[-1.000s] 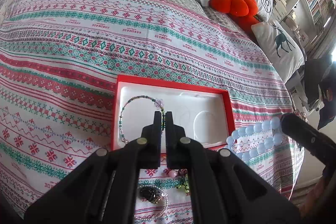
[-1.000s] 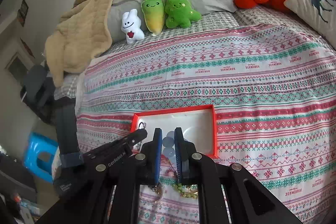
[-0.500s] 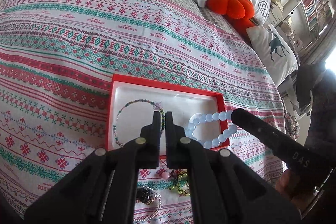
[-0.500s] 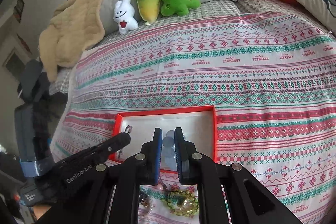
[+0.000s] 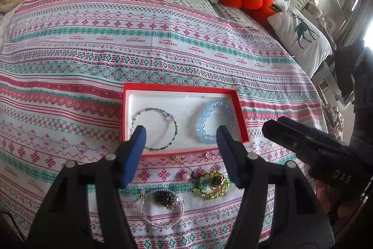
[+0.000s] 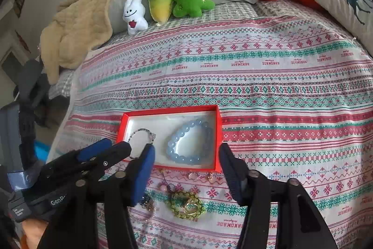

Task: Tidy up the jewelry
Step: 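Move both open grippers back over the jewelry pile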

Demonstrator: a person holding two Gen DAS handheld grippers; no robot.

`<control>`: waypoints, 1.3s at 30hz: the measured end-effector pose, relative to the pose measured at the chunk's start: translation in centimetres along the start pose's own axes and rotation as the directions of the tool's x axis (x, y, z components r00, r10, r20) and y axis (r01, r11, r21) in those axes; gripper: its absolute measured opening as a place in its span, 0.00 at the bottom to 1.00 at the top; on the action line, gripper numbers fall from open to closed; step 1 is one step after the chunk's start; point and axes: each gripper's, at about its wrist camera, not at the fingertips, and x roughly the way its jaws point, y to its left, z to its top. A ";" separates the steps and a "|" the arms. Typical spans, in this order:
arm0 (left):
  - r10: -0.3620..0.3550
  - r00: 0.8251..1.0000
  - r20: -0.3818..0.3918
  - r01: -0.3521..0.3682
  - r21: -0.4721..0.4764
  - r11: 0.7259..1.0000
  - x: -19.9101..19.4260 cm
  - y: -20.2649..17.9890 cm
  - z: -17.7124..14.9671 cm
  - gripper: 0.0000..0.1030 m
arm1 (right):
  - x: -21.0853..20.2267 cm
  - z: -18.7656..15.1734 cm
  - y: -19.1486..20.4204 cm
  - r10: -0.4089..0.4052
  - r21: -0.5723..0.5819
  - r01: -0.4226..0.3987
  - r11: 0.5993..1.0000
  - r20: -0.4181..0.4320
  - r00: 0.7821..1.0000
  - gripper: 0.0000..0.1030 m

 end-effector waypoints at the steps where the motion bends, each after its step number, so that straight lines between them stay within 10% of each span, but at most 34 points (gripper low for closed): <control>1: 0.011 1.000 -0.006 -0.011 0.011 1.000 -0.2 -0.1 -0.3 0.67 | -0.3 -0.2 0.1 -0.005 -0.008 0.005 1.000 0.000 1.000 0.59; 14: 0.129 0.981 -0.142 -0.123 0.047 0.991 -0.9 2.4 -4.9 0.79 | -2.0 -3.4 -0.4 -0.055 0.008 0.055 0.998 -0.047 0.997 0.67; 26: 0.066 0.967 -0.245 -0.086 -0.072 0.994 -0.7 5.6 -8.2 0.78 | 0.7 -7.2 -1.8 -0.106 0.039 0.115 0.993 -0.195 0.975 0.68; 39: -0.054 0.965 -0.255 0.028 -0.104 0.994 0.9 3.6 -8.1 0.43 | 2.0 -7.6 -2.0 -0.122 0.022 0.132 0.991 -0.251 0.960 0.69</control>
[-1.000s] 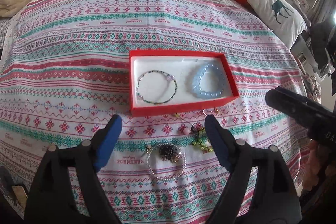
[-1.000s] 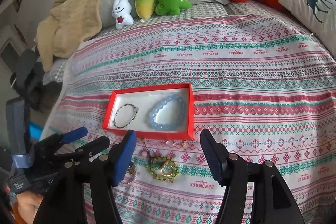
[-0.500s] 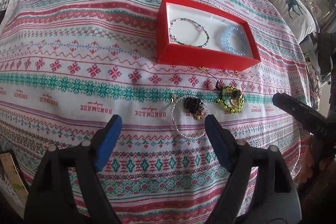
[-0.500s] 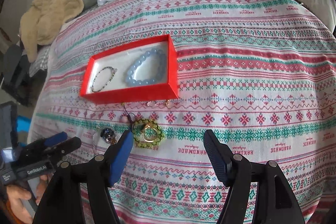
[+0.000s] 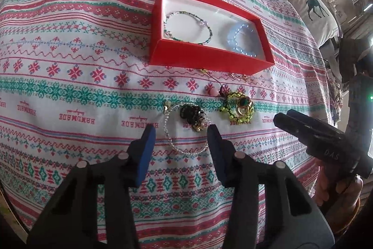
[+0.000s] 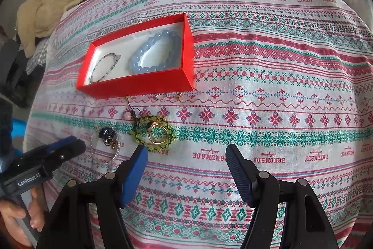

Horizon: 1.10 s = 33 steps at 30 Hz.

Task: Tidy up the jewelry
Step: 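Move both open grippers back over the jewelry pile, then grasp the black claw clip with the left gripper while the right grasps the gold rings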

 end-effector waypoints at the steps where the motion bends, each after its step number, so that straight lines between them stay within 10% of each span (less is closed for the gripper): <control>1: -0.006 1.000 -0.002 0.006 0.000 1.000 0.2 -0.2 0.1 0.41 | 0.0 0.0 0.1 0.001 0.000 -0.001 1.000 -0.002 1.000 0.68; 9: -0.027 1.000 -0.010 0.027 -0.076 0.997 1.9 -0.1 1.5 0.17 | 0.2 0.2 0.4 0.006 -0.002 -0.007 1.000 -0.006 1.000 0.68; 33: 0.055 0.998 0.019 -0.054 -0.076 0.996 1.8 -1.3 2.7 0.12 | 0.3 1.1 1.3 0.032 0.009 -0.032 0.999 0.002 0.999 0.68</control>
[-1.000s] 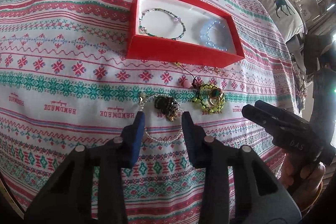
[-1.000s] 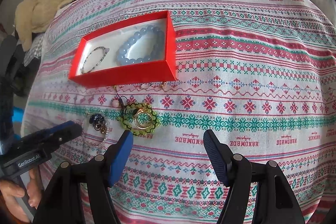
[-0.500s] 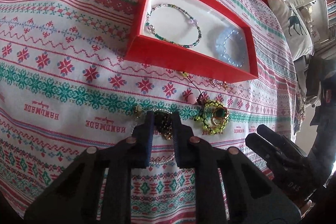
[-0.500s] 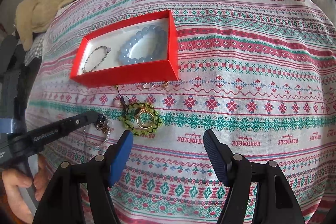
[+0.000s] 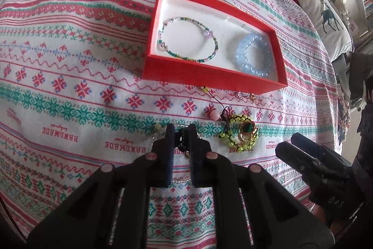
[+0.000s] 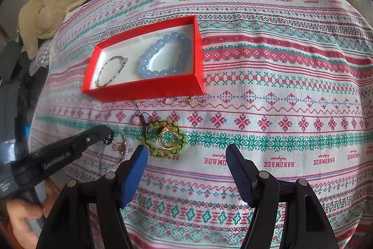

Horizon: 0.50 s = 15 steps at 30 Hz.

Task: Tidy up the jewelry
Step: 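Grasp the black claw clip with the left gripper while the right grasps the gold rings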

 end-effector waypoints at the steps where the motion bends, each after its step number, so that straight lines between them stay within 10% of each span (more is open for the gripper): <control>1: -0.003 1.000 0.006 0.003 0.001 1.000 -0.3 0.1 0.0 0.12 | 0.0 0.1 0.0 0.008 0.006 -0.008 1.000 0.004 1.000 0.68; 15: 0.019 0.999 0.036 -0.020 0.044 0.999 -2.3 1.1 -0.3 0.12 | 2.6 1.4 2.3 0.069 -0.010 -0.070 0.997 -0.048 0.996 0.33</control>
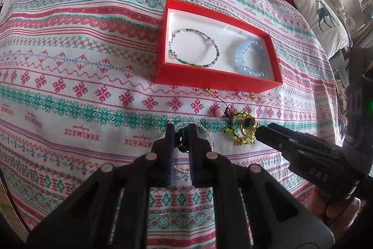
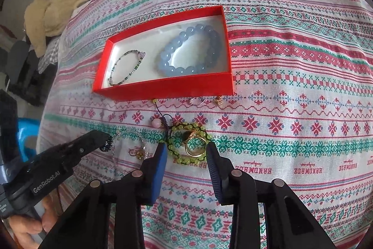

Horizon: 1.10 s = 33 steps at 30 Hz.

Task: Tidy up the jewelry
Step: 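Grasp the black claw clip with the left gripper while the right grasps the gold rings, then carry the clip and rings into the red box and open both grippers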

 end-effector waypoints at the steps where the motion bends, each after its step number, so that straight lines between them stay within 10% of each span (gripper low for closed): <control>1: 0.002 1.000 -0.001 -0.002 0.000 1.000 0.0 0.2 0.0 0.12 | 0.3 0.1 0.1 -0.008 -0.003 0.008 1.000 -0.004 1.000 0.33; 20: 0.013 1.000 -0.012 -0.013 0.007 1.000 0.3 0.8 -0.1 0.12 | 3.2 1.1 1.5 -0.082 -0.034 0.082 0.996 -0.018 0.996 0.26; 22: 0.012 1.000 -0.007 -0.012 0.009 1.000 0.1 0.7 -0.1 0.12 | 2.8 0.8 1.9 -0.069 -0.038 0.069 0.997 -0.013 0.998 0.07; 33: 0.012 1.000 0.007 -0.012 0.014 1.000 -0.4 0.9 0.1 0.12 | 0.6 0.3 0.9 -0.036 -0.018 0.036 0.999 -0.011 0.999 0.16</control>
